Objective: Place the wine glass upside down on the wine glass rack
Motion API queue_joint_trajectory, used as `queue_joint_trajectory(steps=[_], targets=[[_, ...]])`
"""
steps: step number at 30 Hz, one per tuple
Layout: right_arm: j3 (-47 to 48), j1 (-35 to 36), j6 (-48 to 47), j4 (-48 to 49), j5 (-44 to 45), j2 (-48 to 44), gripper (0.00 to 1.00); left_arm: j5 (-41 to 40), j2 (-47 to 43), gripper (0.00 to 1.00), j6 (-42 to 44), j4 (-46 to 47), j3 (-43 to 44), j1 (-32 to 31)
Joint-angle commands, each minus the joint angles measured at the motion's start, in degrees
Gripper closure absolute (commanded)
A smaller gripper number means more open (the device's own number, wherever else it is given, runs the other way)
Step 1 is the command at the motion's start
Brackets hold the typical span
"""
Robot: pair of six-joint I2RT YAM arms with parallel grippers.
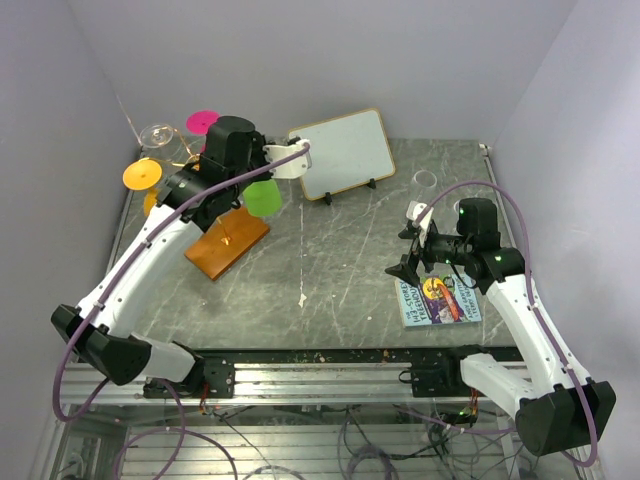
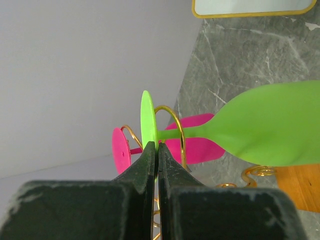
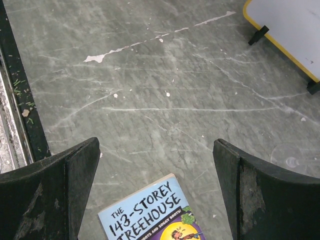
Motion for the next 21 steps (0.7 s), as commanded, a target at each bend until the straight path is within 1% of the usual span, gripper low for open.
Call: queue_joint_trajectory(steps=[1, 6, 13, 21], targets=[[-0.7, -0.3, -0.4, -0.4, 0.5, 0.0, 0.04, 1.0, 0.8, 0.92, 0.9, 4.8, -1.4, -0.6], [-0.9, -0.3, -0.2, -0.2, 0.7, 0.0, 0.04, -0.6, 1.8, 0.91, -0.3, 8.2, -2.6, -0.6], [-0.8, -0.3, -0.3, -0.2, 0.9, 0.1, 0.04, -5.0, 3.5, 0.90, -1.3, 9.9, -2.7, -0.6], [-0.8, -0.3, -0.4, -0.2, 0.9, 0.3, 0.04, -9.0, 4.9, 0.88, -3.0, 7.9, -1.1, -0.6]])
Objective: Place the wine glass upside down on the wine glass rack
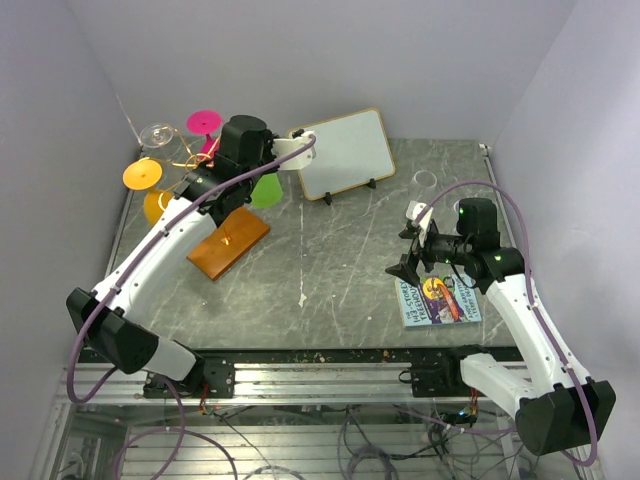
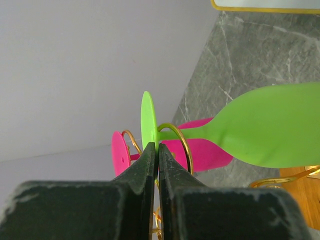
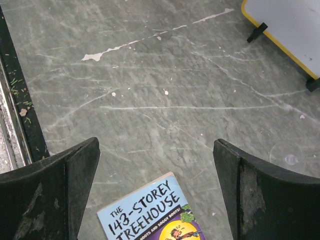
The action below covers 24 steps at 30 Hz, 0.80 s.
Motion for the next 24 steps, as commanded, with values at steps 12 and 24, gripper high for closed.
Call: queue_joint_trajectory(steps=[12, 24], targets=[[-0.9, -0.3, -0.4, -0.2, 0.3, 0.1, 0.04, -6.0, 0.5, 0.86, -3.1, -4.1, 1.9, -0.3], [-1.0, -0.3, -0.3, -0.1, 0.5, 0.0, 0.03, -4.9, -0.5, 0.81, -4.4, -6.3, 1.5, -0.3]])
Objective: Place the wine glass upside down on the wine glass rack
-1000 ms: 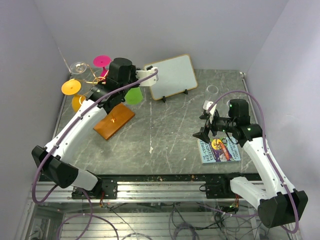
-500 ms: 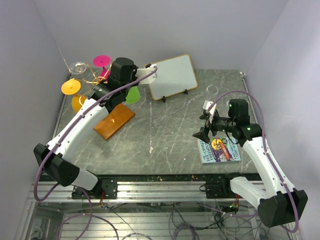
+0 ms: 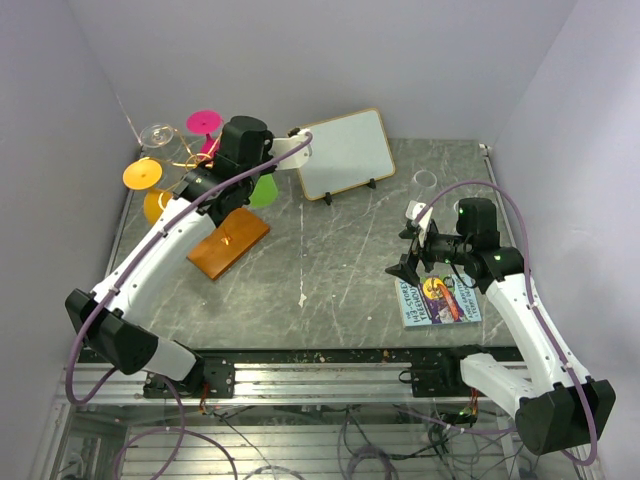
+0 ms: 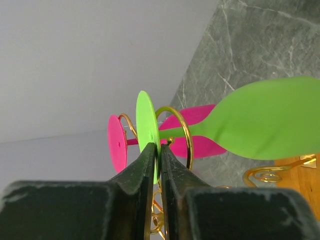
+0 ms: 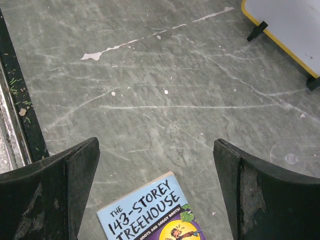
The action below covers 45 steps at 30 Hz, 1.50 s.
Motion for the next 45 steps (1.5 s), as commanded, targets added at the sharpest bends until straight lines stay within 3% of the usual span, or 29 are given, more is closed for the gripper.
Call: queue_joint_trajectory(steps=[1, 26, 35, 40, 45], targets=[[-0.9, -0.3, -0.2, -0.1, 0.4, -0.2, 0.03, -0.5, -0.6, 0.80, -1.8, -4.2, 1.0, -0.2], [-1.1, -0.3, -0.2, 0.0, 0.8, 0.2, 0.03, 1.4, -2.6, 0.62, -4.1, -9.5, 2.2, -0.2], [-1.2, -0.3, 0.4, 0.7, 1.7, 0.4, 0.03, 3.1, -8.2, 0.41, -5.0, -6.8, -1.0, -0.2], [-0.9, -0.4, 2.6, 2.6, 6.0, 0.6, 0.03, 8.8, -10.4, 0.32, -6.9, -10.8, 0.5, -0.2], [1.8, -0.3, 8.2, 5.9, 15.3, 0.2, 0.03, 22.1, -12.6, 0.18, -8.8, -18.6, 3.9, -0.2]])
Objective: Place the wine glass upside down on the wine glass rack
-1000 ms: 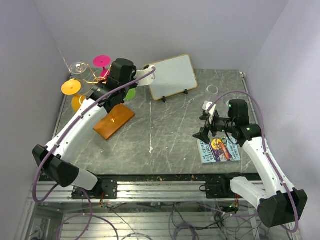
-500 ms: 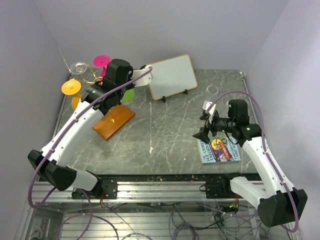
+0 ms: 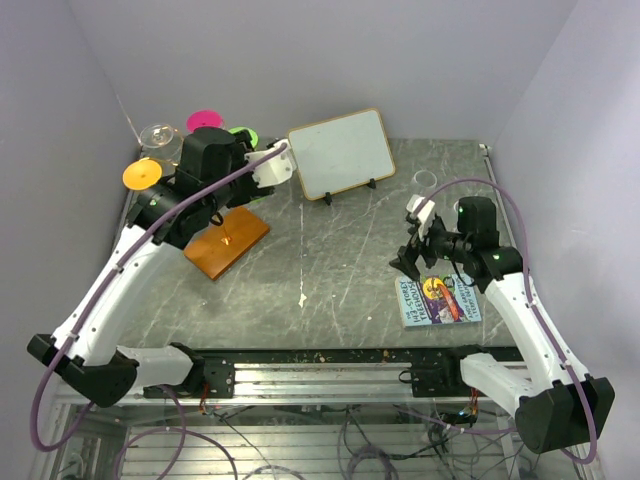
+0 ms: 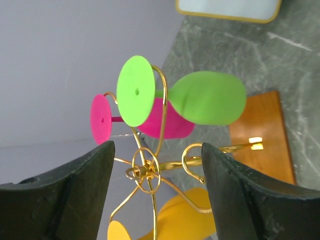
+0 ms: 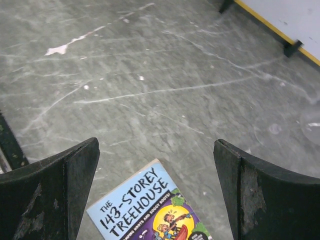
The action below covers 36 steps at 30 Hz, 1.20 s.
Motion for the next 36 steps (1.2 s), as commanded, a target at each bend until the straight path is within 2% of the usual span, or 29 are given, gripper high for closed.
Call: queue_joint_trajectory(steps=[1, 4, 9, 12, 15, 19, 22, 32, 36], targets=[[3.2, -0.3, 7.0, 4.9, 11.2, -0.2, 0.03, 15.5, -2.8, 0.16, -2.6, -9.8, 4.2, -0.2], [6.1, -0.4, 9.4, 5.9, 20.3, 0.4, 0.03, 23.8, -4.2, 0.04, -3.2, -13.7, 5.8, -0.2], [11.6, -0.5, 14.1, 8.2, 41.0, 3.3, 0.04, 28.4, -5.3, 0.00, -5.4, -15.2, 6.7, -0.1], [15.0, -3.2, 15.4, 6.8, 45.9, 6.3, 0.04, 28.2, -5.5, 0.00, -5.8, -14.9, 5.9, 0.2], [16.8, -10.1, 16.2, 6.6, 43.5, 8.8, 0.05, 27.5, -5.9, 0.00, -6.0, -13.9, 4.5, 0.3], [20.3, -19.8, 16.9, 4.1, 34.1, 13.5, 0.11, 27.7, -6.2, 0.00, -6.0, -13.2, 3.3, 0.3], [22.2, -24.1, 16.5, 1.6, 27.6, 16.9, 0.16, 28.5, -6.8, 0.00, -6.3, -12.6, 2.7, 0.3], [24.5, -26.1, 15.9, -2.4, 22.7, 23.5, 0.43, 27.6, -6.7, 0.00, -7.0, -10.5, 0.7, 0.2], [24.9, -26.1, 15.3, -2.9, 23.0, 25.4, 0.51, 27.2, -6.5, 0.00, -7.3, -10.1, 0.6, 0.3]])
